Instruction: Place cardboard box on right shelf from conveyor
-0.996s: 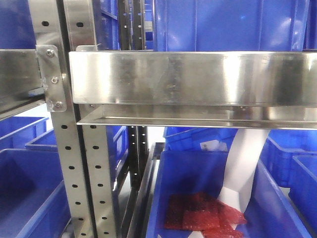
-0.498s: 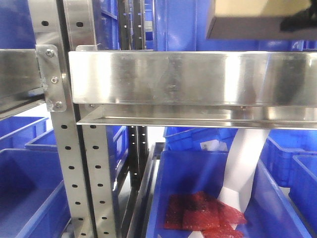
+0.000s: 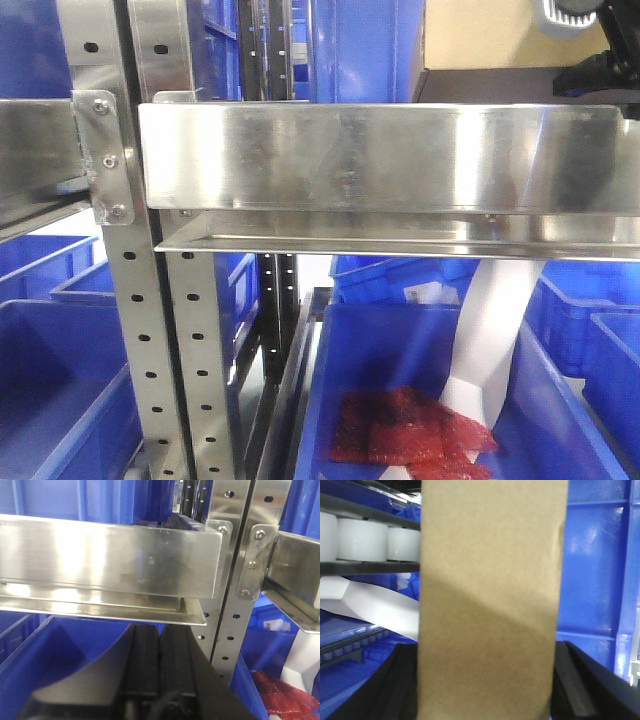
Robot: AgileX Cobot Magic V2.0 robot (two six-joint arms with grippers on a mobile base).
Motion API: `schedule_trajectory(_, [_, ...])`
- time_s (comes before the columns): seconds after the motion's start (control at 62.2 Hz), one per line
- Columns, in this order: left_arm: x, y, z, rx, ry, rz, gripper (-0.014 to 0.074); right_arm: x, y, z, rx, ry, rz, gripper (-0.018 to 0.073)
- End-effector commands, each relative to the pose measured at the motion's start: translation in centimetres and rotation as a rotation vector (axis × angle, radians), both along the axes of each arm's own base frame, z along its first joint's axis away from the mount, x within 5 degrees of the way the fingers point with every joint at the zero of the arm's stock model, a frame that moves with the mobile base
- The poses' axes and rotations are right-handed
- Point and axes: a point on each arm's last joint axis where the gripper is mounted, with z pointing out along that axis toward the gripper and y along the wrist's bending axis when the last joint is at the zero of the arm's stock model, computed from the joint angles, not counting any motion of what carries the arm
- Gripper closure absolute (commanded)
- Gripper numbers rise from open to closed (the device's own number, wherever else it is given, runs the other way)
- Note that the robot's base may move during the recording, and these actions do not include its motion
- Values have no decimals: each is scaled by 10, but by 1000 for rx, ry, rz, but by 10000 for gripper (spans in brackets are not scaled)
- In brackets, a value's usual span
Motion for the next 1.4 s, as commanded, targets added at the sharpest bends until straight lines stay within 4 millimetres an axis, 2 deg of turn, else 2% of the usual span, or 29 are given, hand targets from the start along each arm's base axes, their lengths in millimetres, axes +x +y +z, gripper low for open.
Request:
schedule_trajectory(0.0, [-1,0,9,-13,-88,0,715,0,2,24,1,-82,32,244])
schedule_trajectory(0.112, [-1,0,9,-13,-88,0,715,-1,2,24,2,-83,30,221])
schedule_trajectory(0.273, [-1,0,9,-13,-88,0,715,-4,1,29,24,-94,22,36])
schedule_trajectory(0.402, [-1,0,9,-13,-88,0,715,-4,1,29,51,-87,9,-33])
schedule_trajectory(0.643, [-1,0,9,-13,-88,0,715,-5,0,30,54,-92,9,-27])
schedule_trajectory(0.739, [-1,0,9,-13,-88,0,715,-11,-1,32,72,-100,11,-27])
schedule_trajectory(1.237, [-1,0,9,-13,-88,0,715,-73,-14,37,173,-164,18,-27])
schedule_trajectory(1.318, [-1,0,9,-13,-88,0,715,-81,-17,42,271,-167,-21,-15])
schedule_trajectory(1.382, [-1,0,9,-13,-88,0,715,-86,-20,46,386,-155,-78,43])
